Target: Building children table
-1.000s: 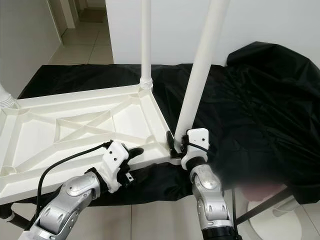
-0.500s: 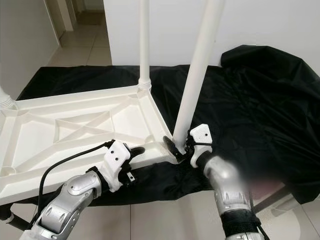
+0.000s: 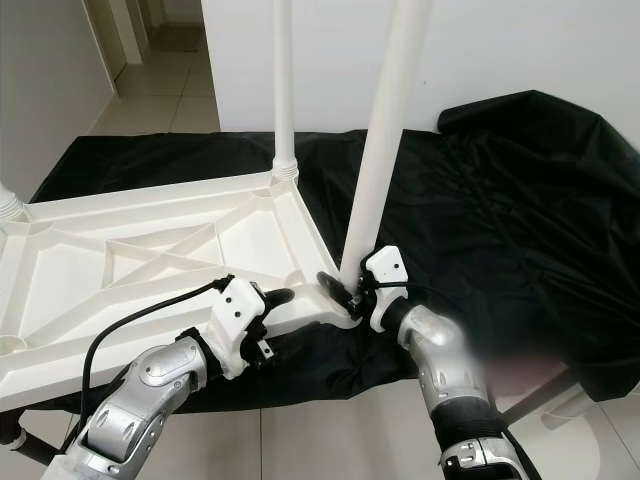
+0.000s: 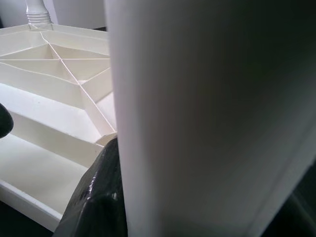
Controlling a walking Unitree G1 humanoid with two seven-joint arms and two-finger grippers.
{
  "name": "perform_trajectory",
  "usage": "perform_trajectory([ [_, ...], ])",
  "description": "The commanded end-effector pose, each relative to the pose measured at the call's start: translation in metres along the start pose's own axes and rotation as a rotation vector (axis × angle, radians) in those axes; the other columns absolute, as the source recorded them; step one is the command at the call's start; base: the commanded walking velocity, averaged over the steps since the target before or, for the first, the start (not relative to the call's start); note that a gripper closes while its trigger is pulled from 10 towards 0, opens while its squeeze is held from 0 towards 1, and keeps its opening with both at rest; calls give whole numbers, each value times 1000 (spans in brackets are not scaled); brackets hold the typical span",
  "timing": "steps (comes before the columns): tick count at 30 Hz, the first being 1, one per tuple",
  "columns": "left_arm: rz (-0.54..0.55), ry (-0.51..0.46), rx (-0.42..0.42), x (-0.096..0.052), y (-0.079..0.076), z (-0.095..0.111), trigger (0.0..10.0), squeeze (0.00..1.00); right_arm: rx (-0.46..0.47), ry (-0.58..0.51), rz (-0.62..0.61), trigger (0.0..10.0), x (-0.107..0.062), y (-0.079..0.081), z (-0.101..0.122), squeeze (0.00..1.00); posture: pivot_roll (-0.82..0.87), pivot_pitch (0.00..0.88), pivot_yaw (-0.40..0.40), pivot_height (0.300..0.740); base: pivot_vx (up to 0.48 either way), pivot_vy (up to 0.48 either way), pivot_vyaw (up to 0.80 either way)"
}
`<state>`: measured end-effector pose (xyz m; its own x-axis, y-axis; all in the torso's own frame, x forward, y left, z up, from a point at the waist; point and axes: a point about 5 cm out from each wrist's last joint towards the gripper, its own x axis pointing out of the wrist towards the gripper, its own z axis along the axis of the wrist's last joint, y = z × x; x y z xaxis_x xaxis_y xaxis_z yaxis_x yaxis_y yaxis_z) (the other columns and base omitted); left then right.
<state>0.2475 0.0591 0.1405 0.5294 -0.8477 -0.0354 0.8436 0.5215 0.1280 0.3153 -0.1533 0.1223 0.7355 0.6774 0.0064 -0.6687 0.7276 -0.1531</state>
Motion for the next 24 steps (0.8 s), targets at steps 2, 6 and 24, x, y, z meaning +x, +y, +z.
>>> perform_trajectory([
  [2,65,13,-3,0,5,-2,10000,0,-20,30,41,0,0,5,-6,0,2,7,2,740,0,0,0],
  [6,64,13,-6,0,4,-2,10000,0,24,24,3,10000,-3,5,-8,0,2,5,-1,740,0,0,0],
  [24,54,31,-13,0,-1,-8,10000,0,121,40,-372,10000,-5,25,-16,0,-6,4,9,740,0,0,0],
])
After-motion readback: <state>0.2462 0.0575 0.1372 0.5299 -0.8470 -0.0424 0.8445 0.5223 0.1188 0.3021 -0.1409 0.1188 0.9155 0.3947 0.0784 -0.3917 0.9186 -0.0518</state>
